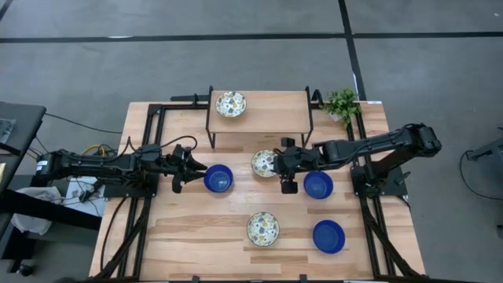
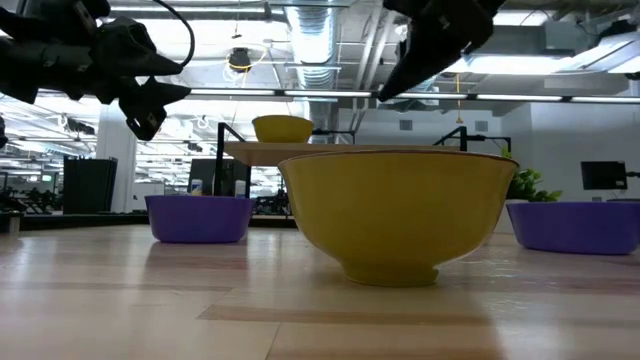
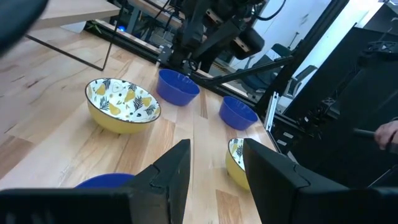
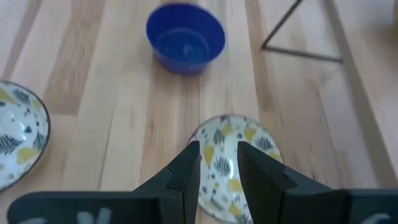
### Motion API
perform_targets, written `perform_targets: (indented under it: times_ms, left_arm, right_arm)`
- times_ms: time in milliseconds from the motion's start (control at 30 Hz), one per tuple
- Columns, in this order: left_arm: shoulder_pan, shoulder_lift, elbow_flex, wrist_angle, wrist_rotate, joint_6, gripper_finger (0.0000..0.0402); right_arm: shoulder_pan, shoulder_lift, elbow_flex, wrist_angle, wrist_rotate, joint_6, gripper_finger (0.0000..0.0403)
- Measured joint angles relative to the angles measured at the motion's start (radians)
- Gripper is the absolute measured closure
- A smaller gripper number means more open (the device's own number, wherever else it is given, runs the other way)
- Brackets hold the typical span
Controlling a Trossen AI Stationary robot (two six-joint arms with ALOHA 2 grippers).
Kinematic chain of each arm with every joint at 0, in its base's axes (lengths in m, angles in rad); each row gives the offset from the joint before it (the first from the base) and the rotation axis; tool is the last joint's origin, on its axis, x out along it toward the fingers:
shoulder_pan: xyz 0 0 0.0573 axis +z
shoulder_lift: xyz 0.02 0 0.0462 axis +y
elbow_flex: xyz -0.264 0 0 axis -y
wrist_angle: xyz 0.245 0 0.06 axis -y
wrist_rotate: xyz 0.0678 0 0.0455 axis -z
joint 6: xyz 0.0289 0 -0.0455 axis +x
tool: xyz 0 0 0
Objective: Pick & Place Mini bowls
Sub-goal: Stack the top yellow bowl on the yellow bowl on the shelf
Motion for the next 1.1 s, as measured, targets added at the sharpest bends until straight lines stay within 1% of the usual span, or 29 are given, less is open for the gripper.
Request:
perform_targets:
  times_ms: [100, 200, 300, 433, 567, 733, 933, 1100]
  left_arm:
    - [0.0, 0.0, 0.0, 0.0, 0.0, 0.0, 0.0257]
    - [0.0, 0.0, 0.0, 0.0, 0.0, 0.0, 0.0257]
    - [0.0, 0.0, 0.0, 0.0, -0.001, 0.0, 0.0257]
    - [0.0, 0.0, 0.0, 0.0, -0.002, 0.0, 0.0257]
    - [0.0, 0.0, 0.0, 0.0, -0.002, -0.001, 0.0257]
    - [0.0, 0.0, 0.0, 0.0, -0.002, 0.0, 0.0257]
    - [0.0, 0.0, 0.0, 0.0, -0.002, 0.0, 0.0257]
    - [0.0, 0.0, 0.0, 0.0, -0.002, -0.001, 0.0257]
  right_arm:
    - [-0.012, 0.0, 0.0, -0.014, -0.012, -0.016, 0.0305]
    - [-0.025, 0.011, 0.0, -0.01, -0.063, -0.074, 0.0305]
    - [-0.033, 0.052, -0.002, -0.023, -0.077, -0.119, 0.0305]
    - [-0.033, 0.137, 0.019, -0.037, -0.075, -0.186, 0.0305]
    - [-0.045, 0.194, 0.058, -0.038, -0.076, -0.193, 0.0305]
    - [-0.046, 0.25, 0.086, -0.099, -0.08, -0.193, 0.0305]
    - [-0.044, 0.292, 0.093, -0.142, -0.113, -0.194, 0.0305]
    - [-0.046, 0.296, 0.093, -0.142, -0.102, -0.194, 0.0305]
